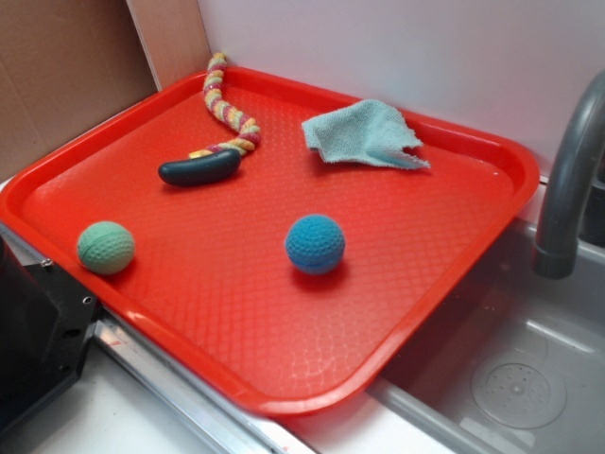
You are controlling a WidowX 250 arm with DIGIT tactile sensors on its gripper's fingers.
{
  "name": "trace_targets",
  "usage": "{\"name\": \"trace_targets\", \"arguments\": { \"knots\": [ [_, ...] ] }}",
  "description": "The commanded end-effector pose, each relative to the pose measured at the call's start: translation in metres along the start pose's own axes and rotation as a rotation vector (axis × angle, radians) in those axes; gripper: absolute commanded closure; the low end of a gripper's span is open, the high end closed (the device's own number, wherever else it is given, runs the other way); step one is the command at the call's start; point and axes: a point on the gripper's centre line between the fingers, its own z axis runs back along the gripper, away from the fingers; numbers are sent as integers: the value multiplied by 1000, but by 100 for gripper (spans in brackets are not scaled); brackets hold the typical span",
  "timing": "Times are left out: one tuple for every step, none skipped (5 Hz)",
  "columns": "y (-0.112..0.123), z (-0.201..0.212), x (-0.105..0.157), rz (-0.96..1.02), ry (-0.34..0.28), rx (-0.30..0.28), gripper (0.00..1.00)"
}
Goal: Grab the blue ball.
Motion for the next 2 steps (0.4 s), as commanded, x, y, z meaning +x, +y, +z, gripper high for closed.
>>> {"name": "trace_targets", "arguments": {
  "knots": [
    [0,0,0,0,0,0,0],
    [-6,-7,12,-109,-30,13,0]
  ]
}}
